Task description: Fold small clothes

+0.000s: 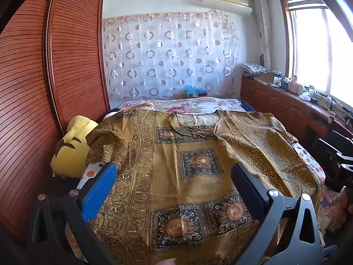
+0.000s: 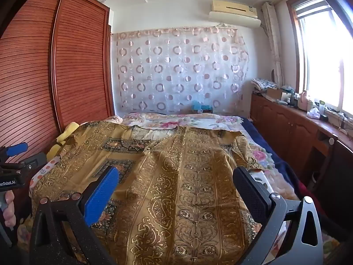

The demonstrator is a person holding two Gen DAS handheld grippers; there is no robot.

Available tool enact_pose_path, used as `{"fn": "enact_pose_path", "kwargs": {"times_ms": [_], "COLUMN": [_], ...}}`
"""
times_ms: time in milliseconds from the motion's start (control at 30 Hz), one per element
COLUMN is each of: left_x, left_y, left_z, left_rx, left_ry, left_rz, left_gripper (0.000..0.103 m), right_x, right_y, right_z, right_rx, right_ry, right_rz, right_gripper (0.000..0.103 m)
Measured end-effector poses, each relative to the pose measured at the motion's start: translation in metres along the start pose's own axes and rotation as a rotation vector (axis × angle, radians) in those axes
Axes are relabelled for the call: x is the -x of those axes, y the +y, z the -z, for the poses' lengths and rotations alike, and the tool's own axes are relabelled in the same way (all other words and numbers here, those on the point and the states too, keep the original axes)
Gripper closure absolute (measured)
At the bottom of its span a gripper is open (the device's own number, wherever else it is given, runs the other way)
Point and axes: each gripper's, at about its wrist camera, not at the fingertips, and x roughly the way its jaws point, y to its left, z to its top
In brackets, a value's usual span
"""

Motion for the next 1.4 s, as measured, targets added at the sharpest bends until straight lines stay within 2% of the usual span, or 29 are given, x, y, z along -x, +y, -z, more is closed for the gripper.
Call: {"fn": "enact_pose_path", "kwargs": {"times_ms": [1400], "left_x": [0.0042], "left_y": [0.0019], "left_z": [-0.0027], "left_rx": [0.021], "left_ry": [-0.013], "left_rz": [0.0], "left_gripper": [0.0], "right_x": [0.0002], "right_y": [0.0009], "right_z": [-0.0009], "right_rx": [-0.007], "right_ry": [-0.018], "right_rz": [0.002], "right_gripper": [0.0]}}
